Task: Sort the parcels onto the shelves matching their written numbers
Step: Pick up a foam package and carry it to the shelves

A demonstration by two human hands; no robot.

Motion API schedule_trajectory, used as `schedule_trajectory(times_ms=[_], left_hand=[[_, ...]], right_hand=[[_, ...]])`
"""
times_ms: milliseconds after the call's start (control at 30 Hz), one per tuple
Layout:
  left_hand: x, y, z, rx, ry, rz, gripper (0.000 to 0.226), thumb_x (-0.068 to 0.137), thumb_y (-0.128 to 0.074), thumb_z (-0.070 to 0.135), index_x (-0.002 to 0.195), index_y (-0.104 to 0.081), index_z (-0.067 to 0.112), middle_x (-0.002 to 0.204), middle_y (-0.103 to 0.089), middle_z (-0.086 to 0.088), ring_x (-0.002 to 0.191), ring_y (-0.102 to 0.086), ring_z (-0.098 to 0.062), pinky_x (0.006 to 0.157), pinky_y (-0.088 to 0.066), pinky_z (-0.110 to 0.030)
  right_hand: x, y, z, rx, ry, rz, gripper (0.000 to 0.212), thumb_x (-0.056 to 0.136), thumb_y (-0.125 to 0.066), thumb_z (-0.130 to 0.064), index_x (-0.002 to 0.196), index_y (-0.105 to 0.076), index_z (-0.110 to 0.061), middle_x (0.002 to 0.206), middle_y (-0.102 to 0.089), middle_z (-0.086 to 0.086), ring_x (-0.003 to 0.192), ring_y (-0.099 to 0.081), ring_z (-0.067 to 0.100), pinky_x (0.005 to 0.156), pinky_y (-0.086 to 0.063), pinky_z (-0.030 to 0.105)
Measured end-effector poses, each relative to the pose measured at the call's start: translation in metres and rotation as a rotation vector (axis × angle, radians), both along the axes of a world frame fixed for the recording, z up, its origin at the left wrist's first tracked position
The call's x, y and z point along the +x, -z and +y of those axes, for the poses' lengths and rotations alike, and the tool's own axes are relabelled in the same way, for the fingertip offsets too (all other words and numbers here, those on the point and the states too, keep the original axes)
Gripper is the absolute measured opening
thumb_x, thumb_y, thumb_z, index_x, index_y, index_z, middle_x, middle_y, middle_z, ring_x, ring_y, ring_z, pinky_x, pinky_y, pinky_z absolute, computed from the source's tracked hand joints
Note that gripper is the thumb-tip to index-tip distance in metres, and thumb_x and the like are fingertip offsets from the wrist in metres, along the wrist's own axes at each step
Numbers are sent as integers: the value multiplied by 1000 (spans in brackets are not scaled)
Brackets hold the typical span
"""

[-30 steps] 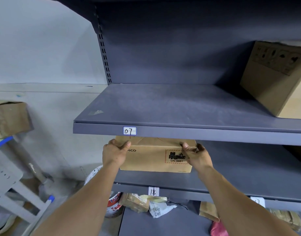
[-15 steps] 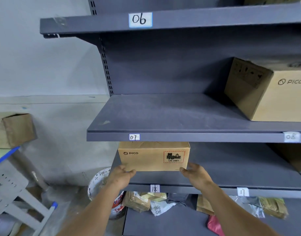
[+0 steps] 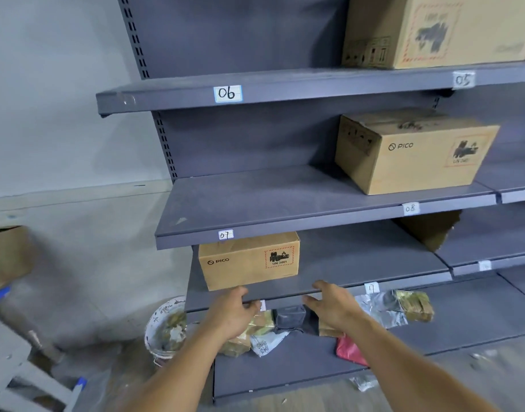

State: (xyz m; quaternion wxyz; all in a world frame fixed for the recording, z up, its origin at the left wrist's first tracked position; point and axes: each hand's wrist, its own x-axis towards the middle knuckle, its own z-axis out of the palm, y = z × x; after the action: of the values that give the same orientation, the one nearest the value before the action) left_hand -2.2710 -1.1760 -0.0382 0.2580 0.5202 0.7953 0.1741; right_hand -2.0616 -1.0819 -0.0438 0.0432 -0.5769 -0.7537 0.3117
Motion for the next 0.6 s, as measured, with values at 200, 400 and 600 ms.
schedule_trajectory(times_ms=[200,400,600], left_hand=[[32,3,-21,-23,98,116,50,98,-52,49,139,-51,20,141,-56,-1,126,-54,-21,97,-45,-29],[74,3,-29,-32,185,87,58,93,-52,58,140,-50,24,145,-53,2,132,-50,-21,107,-42,-37],[144,-9,-16,-36,321,70,60,97,-52,51,147,-43,19,151,-47,-2,137,-44,-21,108,-38,-30]], right_hand=[[31,8,-49,45,-37,-87,22,97,-53,-44,95,-50,-22,114,-63,6,100,-58,27,74,-39,31],[71,-10,-81,37,10,-77,44,98,-56,-40,132,-55,-12,135,-57,7,121,-55,28,96,-45,33],[136,-18,-93,32,150,-59,49,98,-56,-37,141,-51,-14,143,-54,8,130,-50,26,99,-43,32]])
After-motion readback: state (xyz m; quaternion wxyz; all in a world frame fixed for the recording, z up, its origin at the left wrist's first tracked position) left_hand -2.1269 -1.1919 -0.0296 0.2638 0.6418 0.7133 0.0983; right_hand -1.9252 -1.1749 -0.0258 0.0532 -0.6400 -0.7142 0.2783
